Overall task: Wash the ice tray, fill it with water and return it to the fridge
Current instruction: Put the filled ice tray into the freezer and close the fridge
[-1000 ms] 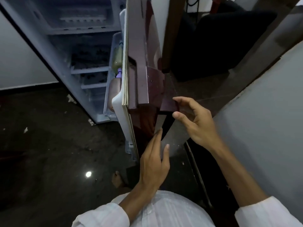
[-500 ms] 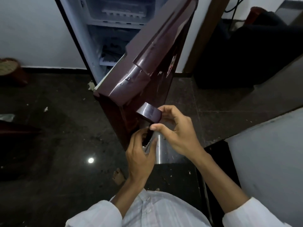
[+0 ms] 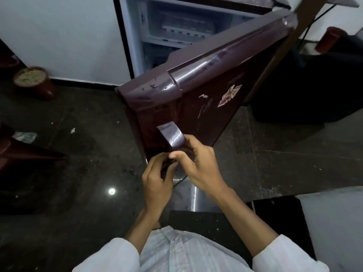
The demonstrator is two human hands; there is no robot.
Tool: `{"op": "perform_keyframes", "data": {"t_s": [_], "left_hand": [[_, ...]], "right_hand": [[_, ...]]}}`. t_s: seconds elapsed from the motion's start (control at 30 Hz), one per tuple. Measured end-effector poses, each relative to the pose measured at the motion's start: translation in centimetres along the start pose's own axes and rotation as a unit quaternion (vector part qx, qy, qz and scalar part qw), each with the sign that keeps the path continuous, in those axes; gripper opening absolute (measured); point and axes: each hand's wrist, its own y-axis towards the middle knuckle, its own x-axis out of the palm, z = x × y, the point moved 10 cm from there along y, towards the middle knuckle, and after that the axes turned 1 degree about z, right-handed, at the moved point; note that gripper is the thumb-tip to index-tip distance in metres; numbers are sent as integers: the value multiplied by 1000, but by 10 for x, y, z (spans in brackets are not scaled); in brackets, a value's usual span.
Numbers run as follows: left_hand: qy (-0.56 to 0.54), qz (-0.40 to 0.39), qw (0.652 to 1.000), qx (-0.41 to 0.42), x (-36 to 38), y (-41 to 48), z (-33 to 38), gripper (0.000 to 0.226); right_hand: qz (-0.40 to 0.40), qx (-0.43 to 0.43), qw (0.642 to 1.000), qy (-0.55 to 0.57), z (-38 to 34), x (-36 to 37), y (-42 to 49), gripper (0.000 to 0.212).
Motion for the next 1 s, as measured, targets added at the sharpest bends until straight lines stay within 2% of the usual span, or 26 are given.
{"op": "perform_keyframes", "data": {"t_s": [0.3,0.47,0.7,1.0], "left_hand": [[9,-26,1000,13,-35,92,-42,35],[14,-24,999,18,-48,147,-65,28],[24,-1,1000,14,-54,217,-91,32],[85,29,996,13,-45,298,-104,26]], "right_hand": [[-2,-14,1000,-8,-8,55,80,24],[4,-24,1000,-9,-15,80,129,26],[8,-55,998,-30,-13,105,206,28],[-13,-85,996,-31,-5,117,298,29]]}}
